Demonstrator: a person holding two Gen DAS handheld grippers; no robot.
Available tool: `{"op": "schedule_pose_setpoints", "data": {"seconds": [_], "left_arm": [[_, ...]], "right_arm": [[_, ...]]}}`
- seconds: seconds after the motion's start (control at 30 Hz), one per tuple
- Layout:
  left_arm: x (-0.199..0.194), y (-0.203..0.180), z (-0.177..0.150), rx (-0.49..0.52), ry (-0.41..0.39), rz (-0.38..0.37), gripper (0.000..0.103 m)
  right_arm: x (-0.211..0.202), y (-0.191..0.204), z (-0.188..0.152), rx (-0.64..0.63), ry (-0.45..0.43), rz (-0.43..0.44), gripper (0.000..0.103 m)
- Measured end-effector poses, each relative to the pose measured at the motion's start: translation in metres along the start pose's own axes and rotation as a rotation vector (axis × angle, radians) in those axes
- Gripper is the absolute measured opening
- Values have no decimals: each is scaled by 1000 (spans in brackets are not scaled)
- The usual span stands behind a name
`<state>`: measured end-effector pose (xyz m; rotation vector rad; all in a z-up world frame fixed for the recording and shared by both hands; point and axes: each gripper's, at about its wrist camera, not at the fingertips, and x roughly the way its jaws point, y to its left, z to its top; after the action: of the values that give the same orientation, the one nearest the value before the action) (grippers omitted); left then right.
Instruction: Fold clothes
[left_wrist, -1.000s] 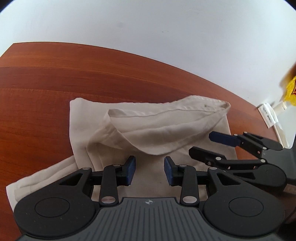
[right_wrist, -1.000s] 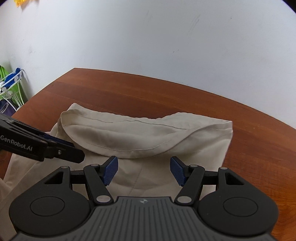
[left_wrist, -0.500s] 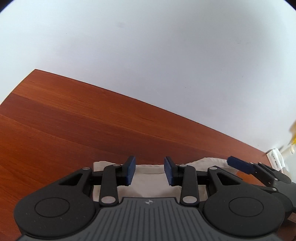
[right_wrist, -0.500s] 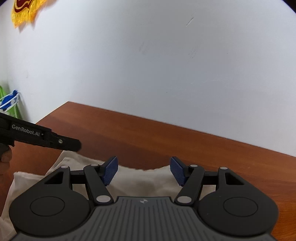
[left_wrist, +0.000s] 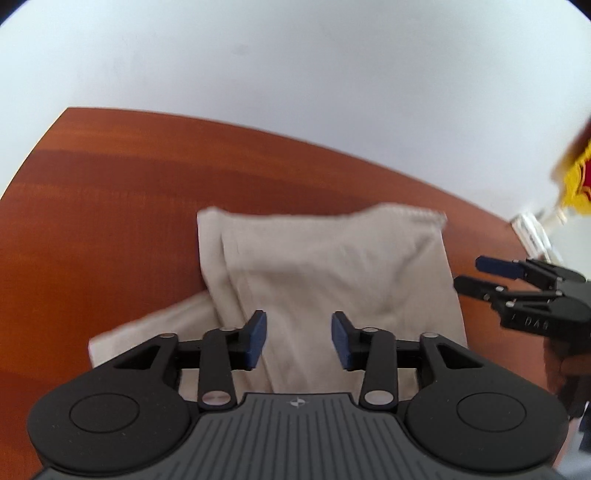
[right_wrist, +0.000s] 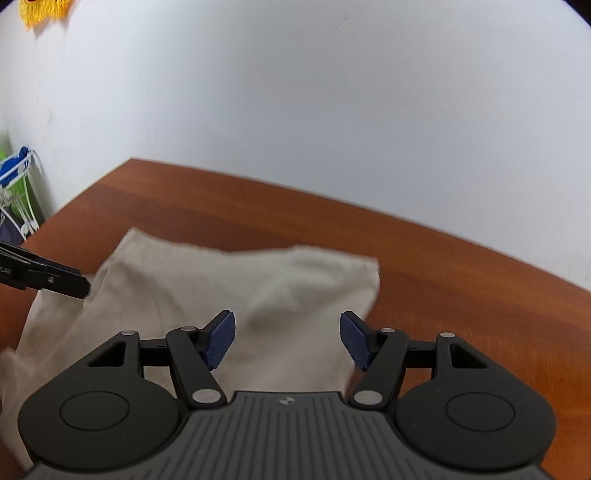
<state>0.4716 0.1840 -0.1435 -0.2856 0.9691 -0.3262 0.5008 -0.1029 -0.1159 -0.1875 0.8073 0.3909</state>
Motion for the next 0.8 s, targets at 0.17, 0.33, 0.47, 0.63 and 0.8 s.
{"op": "schedule_pose_setpoints", "data": {"seconds": [0.17, 0.33, 0.47, 0.63, 0.8], "left_arm": [[-16, -1, -24, 12, 37, -18, 40], [-28, -7, -47, 23, 72, -25, 40], [-32, -11, -67, 28, 113, -18, 40], [-32, -17, -82, 48, 142, -7, 40], [-27, -21, -90, 70, 161, -1, 40]], "right_arm": [[-23, 2, -33, 7, 50, 31, 70], [-46, 8, -63, -5, 104, 69, 67], [-66, 12, -81, 17, 132, 100, 60], [-80, 15, -99, 44, 164, 120, 49], [-72, 14, -114, 73, 205, 133, 44]]}}
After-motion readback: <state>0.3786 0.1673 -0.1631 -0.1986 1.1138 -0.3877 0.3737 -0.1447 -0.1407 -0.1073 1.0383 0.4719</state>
